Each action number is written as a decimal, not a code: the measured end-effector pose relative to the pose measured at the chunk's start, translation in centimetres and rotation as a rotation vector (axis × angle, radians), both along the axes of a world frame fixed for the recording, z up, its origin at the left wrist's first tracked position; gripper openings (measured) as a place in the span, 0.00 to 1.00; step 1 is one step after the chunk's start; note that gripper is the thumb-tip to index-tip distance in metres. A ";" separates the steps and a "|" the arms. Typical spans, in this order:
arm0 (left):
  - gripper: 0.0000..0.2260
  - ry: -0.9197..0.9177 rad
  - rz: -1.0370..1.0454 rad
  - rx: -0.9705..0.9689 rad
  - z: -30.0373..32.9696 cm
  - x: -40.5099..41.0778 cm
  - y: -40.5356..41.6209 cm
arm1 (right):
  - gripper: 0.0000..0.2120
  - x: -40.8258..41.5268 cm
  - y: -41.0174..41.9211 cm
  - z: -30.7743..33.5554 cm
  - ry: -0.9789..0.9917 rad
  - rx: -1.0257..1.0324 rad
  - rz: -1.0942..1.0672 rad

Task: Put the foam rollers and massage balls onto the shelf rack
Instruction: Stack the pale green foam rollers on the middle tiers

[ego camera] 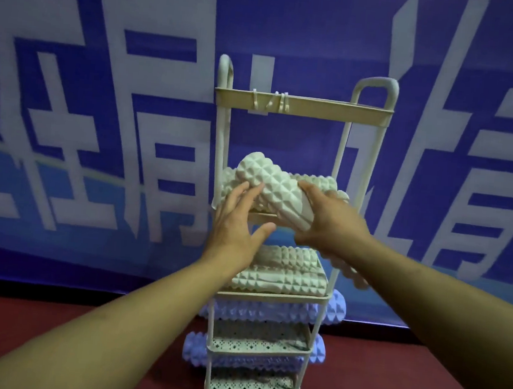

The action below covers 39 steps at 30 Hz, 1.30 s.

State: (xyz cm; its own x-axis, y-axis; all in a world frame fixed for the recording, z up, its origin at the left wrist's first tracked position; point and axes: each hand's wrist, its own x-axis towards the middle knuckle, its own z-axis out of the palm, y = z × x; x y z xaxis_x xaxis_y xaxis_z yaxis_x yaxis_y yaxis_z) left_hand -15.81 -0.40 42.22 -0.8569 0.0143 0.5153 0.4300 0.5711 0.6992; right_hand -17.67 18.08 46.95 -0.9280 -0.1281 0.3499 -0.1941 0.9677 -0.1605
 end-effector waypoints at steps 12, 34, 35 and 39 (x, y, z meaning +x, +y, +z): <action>0.27 0.130 0.082 -0.215 -0.2 -6.5 -5.7 | 0.43 -13.5 -3.1 5.0 0.175 0.325 0.082; 0.39 0.265 0.301 -0.310 -1.8 -6.5 -2.8 | 0.32 -11.8 -3.4 -4.2 0.178 0.093 0.105; 0.36 0.276 0.281 -0.375 -1.8 -6.4 -2.4 | 0.31 -11.7 -3.2 -4.3 0.178 0.090 0.112; 0.29 0.160 0.163 -0.406 -1.1 -6.7 -1.0 | 0.32 -11.3 -2.9 -3.6 0.209 0.140 0.061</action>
State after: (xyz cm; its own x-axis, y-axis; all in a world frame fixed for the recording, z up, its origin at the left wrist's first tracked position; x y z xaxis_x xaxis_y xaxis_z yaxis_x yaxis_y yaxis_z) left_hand -22.48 -1.37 41.09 -0.7751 0.1136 0.6215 0.3961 0.8538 0.3378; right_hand -28.95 15.23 43.40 -0.8262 -0.2425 0.5085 -0.2681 0.9631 0.0236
